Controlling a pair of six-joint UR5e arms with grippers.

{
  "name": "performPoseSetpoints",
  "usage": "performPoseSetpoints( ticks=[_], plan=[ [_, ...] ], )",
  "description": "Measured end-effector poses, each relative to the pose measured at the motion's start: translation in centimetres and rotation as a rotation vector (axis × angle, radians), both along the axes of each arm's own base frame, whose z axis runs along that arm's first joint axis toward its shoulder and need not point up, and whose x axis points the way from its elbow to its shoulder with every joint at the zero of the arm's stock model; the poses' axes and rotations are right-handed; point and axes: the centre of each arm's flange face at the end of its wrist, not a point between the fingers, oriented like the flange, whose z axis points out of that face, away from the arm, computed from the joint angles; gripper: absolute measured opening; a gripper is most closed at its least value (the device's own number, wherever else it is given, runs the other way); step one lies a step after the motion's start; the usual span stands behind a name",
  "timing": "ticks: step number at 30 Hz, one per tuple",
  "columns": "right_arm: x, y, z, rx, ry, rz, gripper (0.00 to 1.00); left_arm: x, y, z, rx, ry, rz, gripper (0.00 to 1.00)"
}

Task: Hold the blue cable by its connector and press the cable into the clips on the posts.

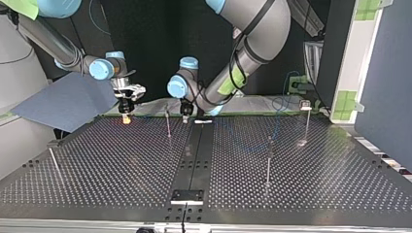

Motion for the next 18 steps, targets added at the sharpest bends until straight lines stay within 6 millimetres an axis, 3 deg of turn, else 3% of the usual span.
performPoseSetpoints(
  ticks=[13,18],
  plan=[
    [0.0,0.0,-0.1,0.005,-0.002,0.000,0.00,-3.2,-1.2,4.1,-0.037,-0.033,-0.058,1.00],
    [0.0,0.1,-0.2,0.012,-0.001,0.000,0.00,-5.6,-2.0,3.8,-0.038,-0.034,-0.087,1.00]
  ],
)
